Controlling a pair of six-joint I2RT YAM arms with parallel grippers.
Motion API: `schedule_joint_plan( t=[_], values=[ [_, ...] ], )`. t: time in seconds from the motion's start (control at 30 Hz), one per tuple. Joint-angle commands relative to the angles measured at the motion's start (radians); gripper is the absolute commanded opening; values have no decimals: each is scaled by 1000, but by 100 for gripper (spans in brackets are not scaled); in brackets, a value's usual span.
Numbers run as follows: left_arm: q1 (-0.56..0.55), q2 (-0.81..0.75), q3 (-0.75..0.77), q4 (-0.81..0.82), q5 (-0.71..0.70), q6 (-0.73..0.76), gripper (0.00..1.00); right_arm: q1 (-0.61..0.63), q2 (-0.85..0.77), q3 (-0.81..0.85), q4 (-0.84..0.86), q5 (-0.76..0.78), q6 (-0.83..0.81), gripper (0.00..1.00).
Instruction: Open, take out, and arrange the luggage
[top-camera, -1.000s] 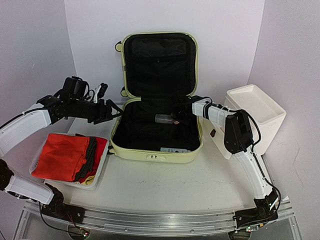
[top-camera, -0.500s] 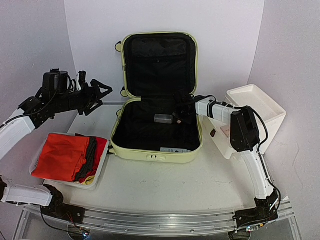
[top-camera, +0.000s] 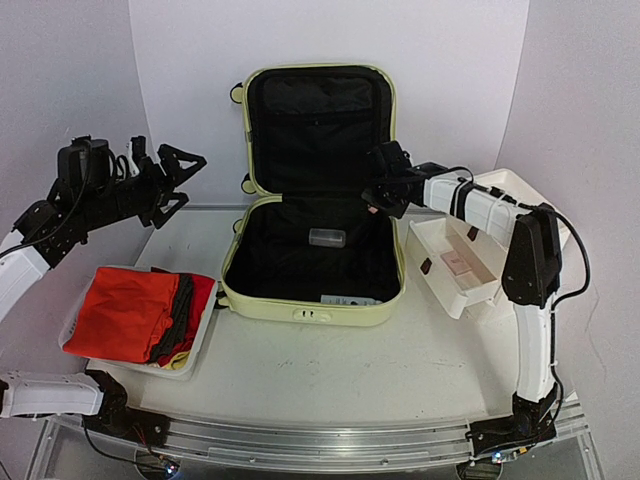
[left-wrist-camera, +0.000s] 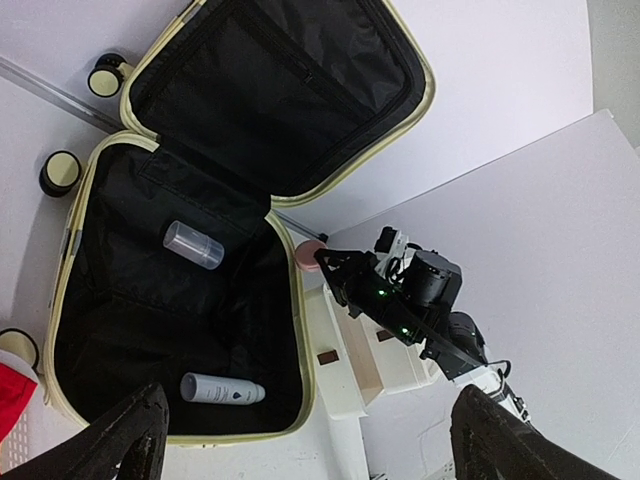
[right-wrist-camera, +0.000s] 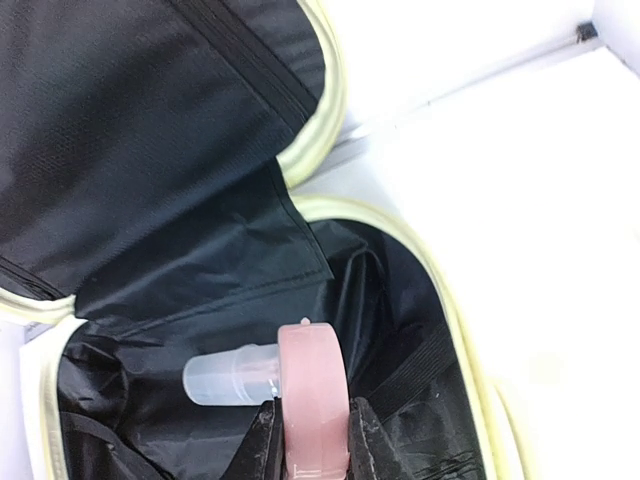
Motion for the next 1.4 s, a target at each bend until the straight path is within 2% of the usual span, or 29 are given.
schedule_joint_plan(
  t=[0.0,0.3,0.63,0.93,1.17,1.37],
  values=[
    [5,-4,3,31,17,-14,99,6,-90,-22,36,32,-47,13],
    [5,21,2,20,-13,-47,99,5,-164,-79,37,63,-77,13],
    [4,35,-2,79,75,19,100,6,-271,-169,35,126,-186,14],
    [5,107,-77,90,77,126,99,-8,-437,-302,22,61,-374,14],
    [3,174,-124,94,120,153,99,-65,-573,-440,-61,29,-534,15],
    [2,281,-68,97,178,194,100,-73,-551,-478,-184,25,-651,17]
  ],
)
